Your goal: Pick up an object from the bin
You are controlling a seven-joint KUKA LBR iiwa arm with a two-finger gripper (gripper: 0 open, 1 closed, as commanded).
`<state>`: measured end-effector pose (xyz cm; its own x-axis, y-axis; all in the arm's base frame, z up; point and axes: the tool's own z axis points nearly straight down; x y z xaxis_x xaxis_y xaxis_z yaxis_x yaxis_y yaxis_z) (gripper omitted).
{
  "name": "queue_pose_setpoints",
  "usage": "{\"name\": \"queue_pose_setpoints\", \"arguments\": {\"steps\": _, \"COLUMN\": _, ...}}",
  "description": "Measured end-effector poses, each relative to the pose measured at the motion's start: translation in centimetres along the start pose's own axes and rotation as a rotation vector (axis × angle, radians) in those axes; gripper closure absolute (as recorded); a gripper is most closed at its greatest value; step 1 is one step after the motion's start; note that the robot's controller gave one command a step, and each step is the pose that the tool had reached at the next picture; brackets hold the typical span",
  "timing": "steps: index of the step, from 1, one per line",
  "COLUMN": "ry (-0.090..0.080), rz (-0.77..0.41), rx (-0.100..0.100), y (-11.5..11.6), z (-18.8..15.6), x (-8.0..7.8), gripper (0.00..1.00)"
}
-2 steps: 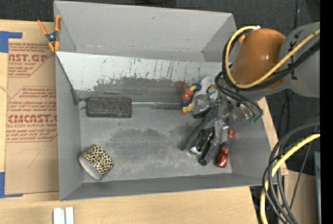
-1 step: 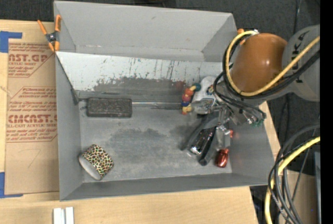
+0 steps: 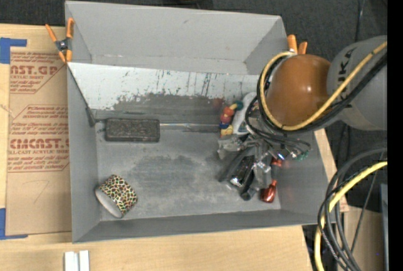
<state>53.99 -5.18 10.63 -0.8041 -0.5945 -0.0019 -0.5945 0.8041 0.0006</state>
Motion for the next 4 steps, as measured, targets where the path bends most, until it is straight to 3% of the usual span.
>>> {"name": "queue_pose_setpoints", "arguments": {"steps": 1, "ry": 0.007, "rz": -0.254, "rx": 0.0, "y": -0.6, "z": 3.5, "x": -1.2, "gripper": 0.0}}
{"name": "queue_pose_setpoints", "arguments": {"steps": 2, "ry": 0.015, "rz": -0.215, "rx": -0.009, "y": -0.8, "z": 3.4, "x": -2.3, "gripper": 1.0}}
{"name": "queue_pose_setpoints", "arguments": {"steps": 3, "ry": 0.015, "rz": -0.215, "rx": -0.009, "y": -0.8, "z": 3.4, "x": -2.4, "gripper": 1.0}}
{"name": "queue_pose_setpoints", "arguments": {"steps": 4, "ry": 0.01, "rz": -0.216, "rx": -0.012, "y": -0.5, "z": 0.5, "x": -2.5, "gripper": 1.0}}
